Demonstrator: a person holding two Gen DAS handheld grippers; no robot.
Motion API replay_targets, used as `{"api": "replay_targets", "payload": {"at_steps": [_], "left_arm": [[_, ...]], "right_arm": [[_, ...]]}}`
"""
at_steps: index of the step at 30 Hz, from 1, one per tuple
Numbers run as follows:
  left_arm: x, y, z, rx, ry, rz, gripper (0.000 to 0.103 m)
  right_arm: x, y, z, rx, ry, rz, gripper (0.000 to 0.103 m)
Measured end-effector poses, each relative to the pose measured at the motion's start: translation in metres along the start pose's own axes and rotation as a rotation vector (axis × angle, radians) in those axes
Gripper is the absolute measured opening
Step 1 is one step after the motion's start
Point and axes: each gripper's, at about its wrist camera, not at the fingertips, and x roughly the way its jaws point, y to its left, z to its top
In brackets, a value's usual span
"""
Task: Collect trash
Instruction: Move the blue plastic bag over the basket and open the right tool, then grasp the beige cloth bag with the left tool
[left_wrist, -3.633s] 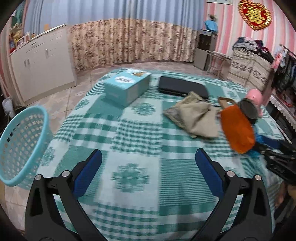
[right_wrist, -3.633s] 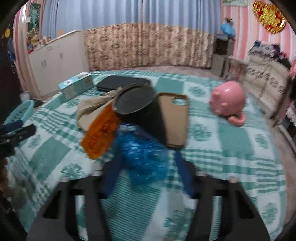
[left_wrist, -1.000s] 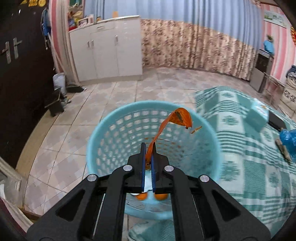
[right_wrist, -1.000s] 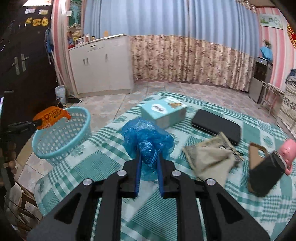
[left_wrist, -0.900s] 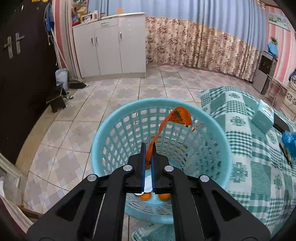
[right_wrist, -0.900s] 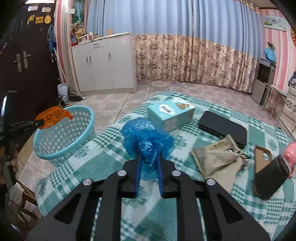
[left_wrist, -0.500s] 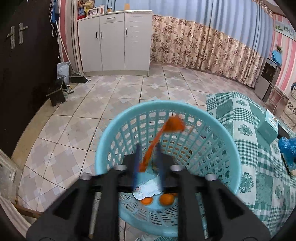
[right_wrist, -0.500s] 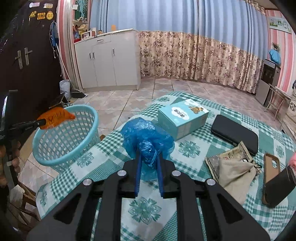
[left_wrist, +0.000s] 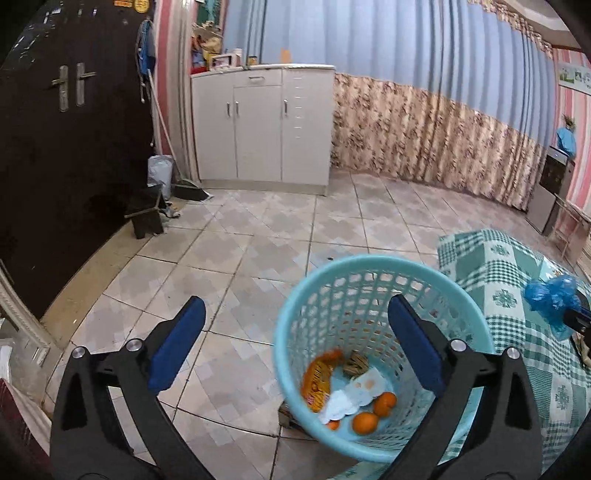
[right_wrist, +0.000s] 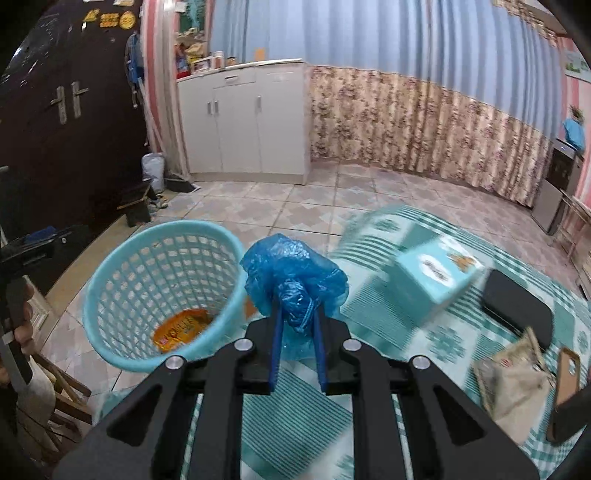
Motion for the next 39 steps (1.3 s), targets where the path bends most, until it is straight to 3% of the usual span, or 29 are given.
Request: {"api": "replay_targets", "payload": {"at_steps": [7, 13, 14, 15, 16, 17, 18, 20, 30, 39], "left_arm": [[0.011, 0.018, -0.010, -0.033, 0.019, 0.032, 0.097], [0.017, 0.022, -0.017, -0.032, 0.024, 0.063, 0.097], [0.017, 0.023, -0.017, -0.034, 0.021, 0.070, 0.097], [0.016, 0.025, -0.018, -0.039, 0.020, 0.070, 0.097], [0.016, 0.026, -0.018, -0.046, 0.023, 0.067, 0.097], [0.016, 0.027, -0.018, -0.049, 0.025, 0.067, 0.097], [0.016, 0.028, -0.019, -0.050, 0.026, 0.069, 0.097], [0.014, 0.027, -0.019, -0.046, 0.027, 0.075, 0.097], [-0.006, 0.009, -0.012, -0.030, 0.009, 0.070, 0.097], [-0.035, -0.040, -0.009, 0.000, -0.007, -0.020, 0.097]], "right_arm": [[0.042, 0.063, 0.017, -0.071, 0.045, 0.092, 0.016], [0.065, 0.089, 0.021, -0.103, 0.073, 0.145, 0.019], [0.068, 0.090, 0.022, -0.104, 0.073, 0.144, 0.022], [0.068, 0.091, 0.021, -0.105, 0.068, 0.140, 0.033], [0.067, 0.091, 0.021, -0.110, 0.056, 0.134, 0.053], [0.067, 0.092, 0.020, -0.115, 0.049, 0.128, 0.062], [0.066, 0.092, 0.019, -0.125, 0.045, 0.120, 0.067], [0.067, 0.094, 0.017, -0.153, 0.050, 0.099, 0.067], [0.029, 0.052, 0.008, -0.142, 0.000, 0.013, 0.083], [-0.036, -0.034, -0.015, -0.018, -0.039, -0.075, 0.095]]}}
